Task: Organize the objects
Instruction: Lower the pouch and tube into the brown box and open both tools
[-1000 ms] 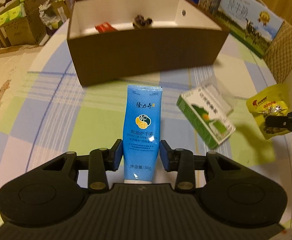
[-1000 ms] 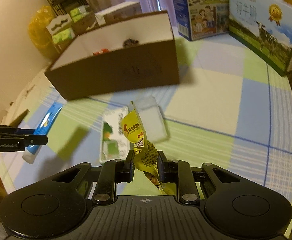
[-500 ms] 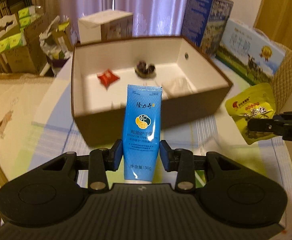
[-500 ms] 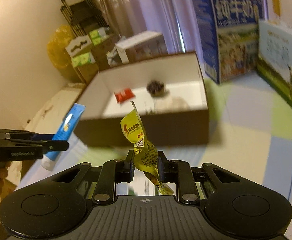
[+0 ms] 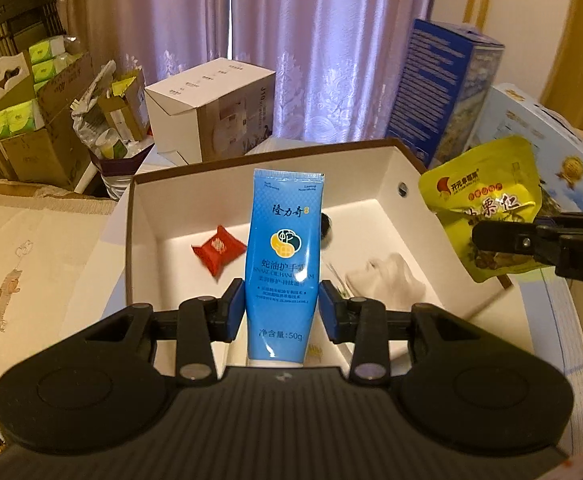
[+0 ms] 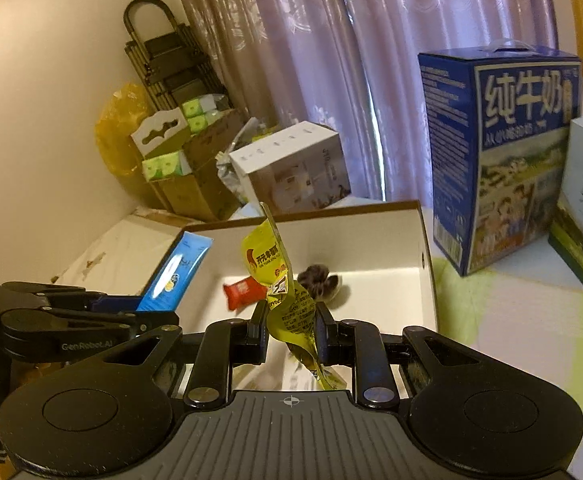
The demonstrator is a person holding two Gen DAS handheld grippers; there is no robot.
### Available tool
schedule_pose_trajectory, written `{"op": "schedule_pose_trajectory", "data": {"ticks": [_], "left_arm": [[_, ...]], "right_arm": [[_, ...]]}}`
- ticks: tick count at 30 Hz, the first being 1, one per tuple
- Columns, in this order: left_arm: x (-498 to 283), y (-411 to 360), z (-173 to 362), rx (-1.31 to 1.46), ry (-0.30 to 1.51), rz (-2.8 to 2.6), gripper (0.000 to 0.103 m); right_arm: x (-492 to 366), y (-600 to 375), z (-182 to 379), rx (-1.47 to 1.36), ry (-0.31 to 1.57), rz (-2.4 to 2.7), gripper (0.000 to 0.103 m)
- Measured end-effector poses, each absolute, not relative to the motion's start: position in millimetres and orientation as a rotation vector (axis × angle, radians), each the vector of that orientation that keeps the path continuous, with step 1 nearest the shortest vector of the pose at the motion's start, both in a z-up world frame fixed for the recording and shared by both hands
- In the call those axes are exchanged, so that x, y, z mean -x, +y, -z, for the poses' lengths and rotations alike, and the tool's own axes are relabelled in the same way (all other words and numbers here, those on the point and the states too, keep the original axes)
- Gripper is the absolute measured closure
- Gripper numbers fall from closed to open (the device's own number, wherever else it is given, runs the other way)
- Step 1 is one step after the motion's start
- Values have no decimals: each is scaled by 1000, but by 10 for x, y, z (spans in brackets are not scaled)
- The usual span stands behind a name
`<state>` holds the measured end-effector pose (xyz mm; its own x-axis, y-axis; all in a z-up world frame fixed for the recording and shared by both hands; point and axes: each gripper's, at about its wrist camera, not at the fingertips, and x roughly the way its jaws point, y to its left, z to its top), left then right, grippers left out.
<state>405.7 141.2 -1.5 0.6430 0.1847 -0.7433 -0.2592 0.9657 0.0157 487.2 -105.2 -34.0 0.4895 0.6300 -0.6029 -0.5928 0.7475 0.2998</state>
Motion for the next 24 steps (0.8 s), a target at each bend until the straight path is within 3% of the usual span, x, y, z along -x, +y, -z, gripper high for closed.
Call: {"op": "schedule_pose_trajectory", "data": {"ticks": [13,24], "left_arm": [[-4865,1710,577,135,951,-301,69],[-5198,1732,839,165,986,-289,68]], "right_arm": [[-5629,-844,878,-13,877,-658,83],[-5776,-809,972,-11,898,-640,83]]}}
